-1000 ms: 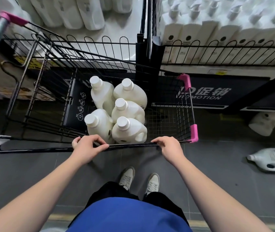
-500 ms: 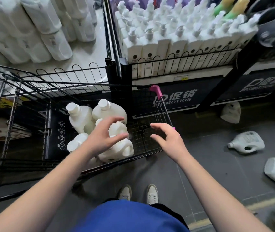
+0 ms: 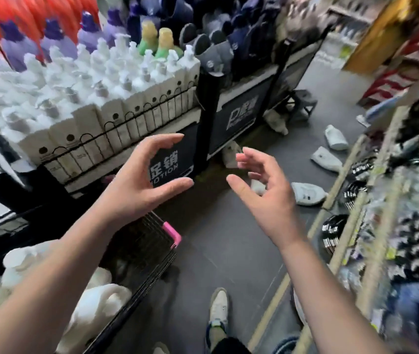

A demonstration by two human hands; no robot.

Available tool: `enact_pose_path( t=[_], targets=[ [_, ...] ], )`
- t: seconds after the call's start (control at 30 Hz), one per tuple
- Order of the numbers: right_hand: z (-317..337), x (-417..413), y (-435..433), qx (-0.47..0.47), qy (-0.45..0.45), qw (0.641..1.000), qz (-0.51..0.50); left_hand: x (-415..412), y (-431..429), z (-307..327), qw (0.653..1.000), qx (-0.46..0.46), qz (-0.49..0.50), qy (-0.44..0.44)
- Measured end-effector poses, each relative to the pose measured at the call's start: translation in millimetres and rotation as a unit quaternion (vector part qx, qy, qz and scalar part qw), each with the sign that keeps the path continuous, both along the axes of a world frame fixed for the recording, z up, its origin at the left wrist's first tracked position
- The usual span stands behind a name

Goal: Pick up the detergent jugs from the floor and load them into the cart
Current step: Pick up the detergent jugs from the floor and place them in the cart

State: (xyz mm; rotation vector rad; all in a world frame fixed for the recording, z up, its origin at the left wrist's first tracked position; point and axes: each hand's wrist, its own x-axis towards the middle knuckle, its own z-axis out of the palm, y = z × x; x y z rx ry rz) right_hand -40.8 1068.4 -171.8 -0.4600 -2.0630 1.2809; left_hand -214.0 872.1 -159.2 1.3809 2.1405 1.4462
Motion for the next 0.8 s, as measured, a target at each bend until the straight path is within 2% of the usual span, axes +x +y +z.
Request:
enact_pose_path(
  t=[0.4, 0.6, 0.8],
  targets=[
    [-22.9, 33.4, 180.6, 0.004, 0.002, 0.990, -0.144, -20.3, 206.2, -9.9, 0.994, -0.038, -0.106, -0.011],
    [-23.1, 33.4, 285.0, -0.018, -0.002, 0.988, -0.154, -30.2, 309.6, -9.7, 0.991, -0.045, -0.126, -0.023],
    [-23.7, 26.0, 364.4, 0.000, -0.010, 0.985, -0.173, -43.8, 395.4, -15.0, 0.989, -0.043, -0.138, -0.037]
  ],
)
